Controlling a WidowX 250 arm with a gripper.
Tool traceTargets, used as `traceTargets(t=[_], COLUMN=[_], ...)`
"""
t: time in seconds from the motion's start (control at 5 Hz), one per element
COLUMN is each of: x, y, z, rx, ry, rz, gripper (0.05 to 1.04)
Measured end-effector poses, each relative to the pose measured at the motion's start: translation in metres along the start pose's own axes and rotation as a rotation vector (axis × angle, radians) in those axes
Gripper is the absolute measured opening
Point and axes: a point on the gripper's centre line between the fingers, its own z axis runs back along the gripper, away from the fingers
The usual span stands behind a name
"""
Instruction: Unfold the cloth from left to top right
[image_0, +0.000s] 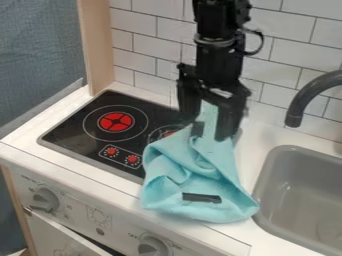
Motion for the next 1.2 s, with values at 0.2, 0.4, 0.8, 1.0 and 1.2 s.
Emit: traceTargets(t=[0.2, 0.4, 0.8, 1.0, 1.2], x=[0.011, 0.02, 0.03, 0.036, 0.038], y=[0.027, 0.038, 0.059, 0.059, 0.058], z=[-0.009, -0.022, -0.049, -0.059, -0.067], rx=[0.001, 0.005, -0.034, -0.06, -0.076], ry=[-0.011, -0.011, 0.015, 0.036, 0.048], rz=[0.095, 0.157, 0.249, 0.289, 0.291], gripper=[0.998, 0.998, 0.998, 0.998, 0.998])
